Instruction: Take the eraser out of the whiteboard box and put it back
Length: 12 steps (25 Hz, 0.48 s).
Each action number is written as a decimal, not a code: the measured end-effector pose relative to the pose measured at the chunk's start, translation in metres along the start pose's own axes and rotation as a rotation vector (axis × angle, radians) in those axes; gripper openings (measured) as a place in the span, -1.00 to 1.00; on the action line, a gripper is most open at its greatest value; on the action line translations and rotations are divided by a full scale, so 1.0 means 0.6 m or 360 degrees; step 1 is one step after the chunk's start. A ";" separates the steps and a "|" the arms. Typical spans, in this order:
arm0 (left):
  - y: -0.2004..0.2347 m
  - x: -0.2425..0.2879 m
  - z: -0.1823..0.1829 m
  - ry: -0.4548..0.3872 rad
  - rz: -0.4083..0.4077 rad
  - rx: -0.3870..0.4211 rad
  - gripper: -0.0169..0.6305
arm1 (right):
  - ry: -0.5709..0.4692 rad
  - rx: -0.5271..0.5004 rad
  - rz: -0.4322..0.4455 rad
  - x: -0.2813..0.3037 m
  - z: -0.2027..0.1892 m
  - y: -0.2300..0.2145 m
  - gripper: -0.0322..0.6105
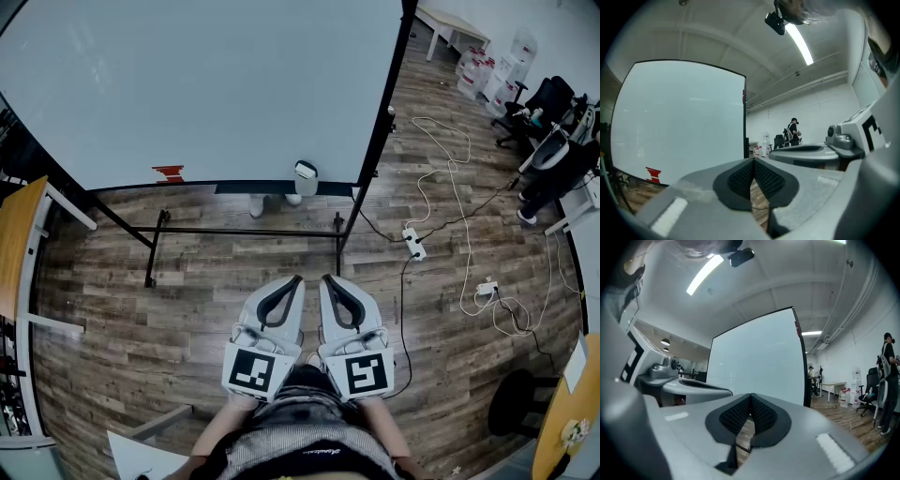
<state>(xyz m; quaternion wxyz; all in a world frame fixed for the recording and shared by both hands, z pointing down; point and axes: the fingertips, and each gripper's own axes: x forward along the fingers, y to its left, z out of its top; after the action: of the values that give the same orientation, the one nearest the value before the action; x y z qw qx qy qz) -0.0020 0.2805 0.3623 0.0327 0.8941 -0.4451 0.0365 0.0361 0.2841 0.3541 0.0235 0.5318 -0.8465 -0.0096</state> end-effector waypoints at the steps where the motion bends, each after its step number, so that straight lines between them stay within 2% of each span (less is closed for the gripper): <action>1: -0.002 0.002 -0.001 -0.0004 0.0002 -0.0004 -0.95 | -0.0010 0.0014 0.0004 -0.002 0.000 -0.003 -0.89; 12: -0.037 0.029 -0.023 0.0039 0.0012 -0.0034 -0.95 | 0.0005 0.0038 0.0029 -0.027 -0.020 -0.038 -0.89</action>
<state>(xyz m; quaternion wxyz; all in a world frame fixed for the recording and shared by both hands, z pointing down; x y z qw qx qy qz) 0.0254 0.2813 0.3769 0.0476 0.8915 -0.4485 0.0427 0.0645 0.2889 0.3644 0.0187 0.5244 -0.8512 0.0016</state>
